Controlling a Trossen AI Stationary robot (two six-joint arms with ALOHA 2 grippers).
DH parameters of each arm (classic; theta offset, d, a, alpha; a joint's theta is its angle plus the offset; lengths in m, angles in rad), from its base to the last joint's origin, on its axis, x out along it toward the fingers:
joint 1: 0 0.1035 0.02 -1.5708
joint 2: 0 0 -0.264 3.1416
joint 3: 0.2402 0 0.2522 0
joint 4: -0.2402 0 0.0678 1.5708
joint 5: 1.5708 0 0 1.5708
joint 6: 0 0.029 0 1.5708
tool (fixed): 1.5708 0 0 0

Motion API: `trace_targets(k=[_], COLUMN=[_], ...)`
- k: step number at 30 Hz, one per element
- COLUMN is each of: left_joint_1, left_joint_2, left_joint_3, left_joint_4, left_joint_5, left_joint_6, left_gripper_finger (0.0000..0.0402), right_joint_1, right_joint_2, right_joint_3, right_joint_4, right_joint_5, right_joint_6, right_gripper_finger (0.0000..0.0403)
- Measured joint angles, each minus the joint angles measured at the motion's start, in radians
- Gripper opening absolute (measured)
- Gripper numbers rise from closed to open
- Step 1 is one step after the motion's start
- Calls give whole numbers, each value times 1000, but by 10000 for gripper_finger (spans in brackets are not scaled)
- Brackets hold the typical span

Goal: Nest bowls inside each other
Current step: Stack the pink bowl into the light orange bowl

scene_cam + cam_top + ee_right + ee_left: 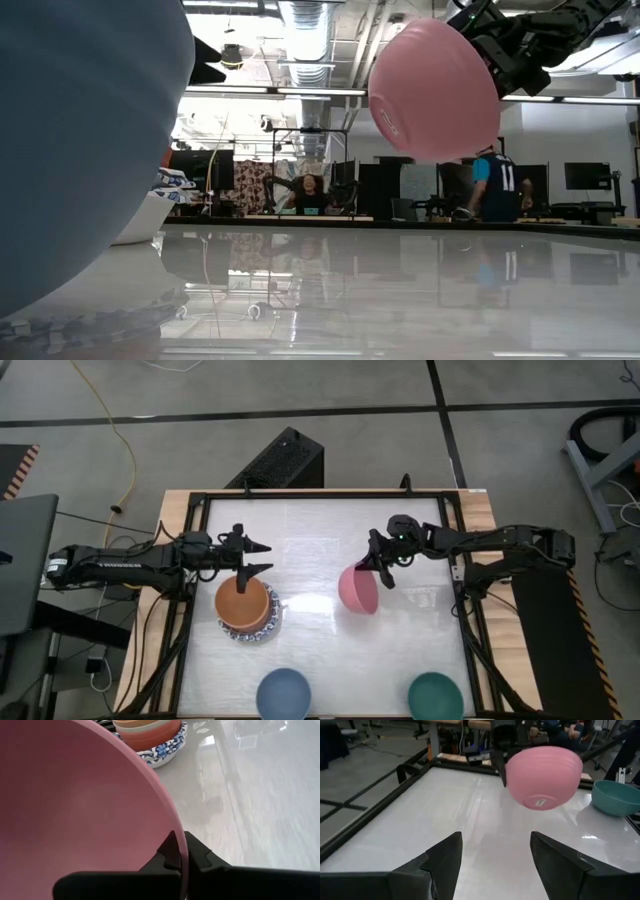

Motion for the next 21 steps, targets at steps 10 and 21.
trace_targets(k=[10, 21], left_joint_1=[0, 0], left_joint_2=[0, 0], left_joint_3=[0, 0], left_joint_4=[5, 4], left_joint_5=[8, 7], left_joint_6=[15, 13], left_gripper_finger=[224, 224], right_joint_1=[1, 2], right_joint_2=[0, 0], right_joint_3=[0, 0], right_joint_4=[-28, -27], right_joint_5=[0, 0], right_joint_6=[14, 14], right_gripper_finger=[12, 12])
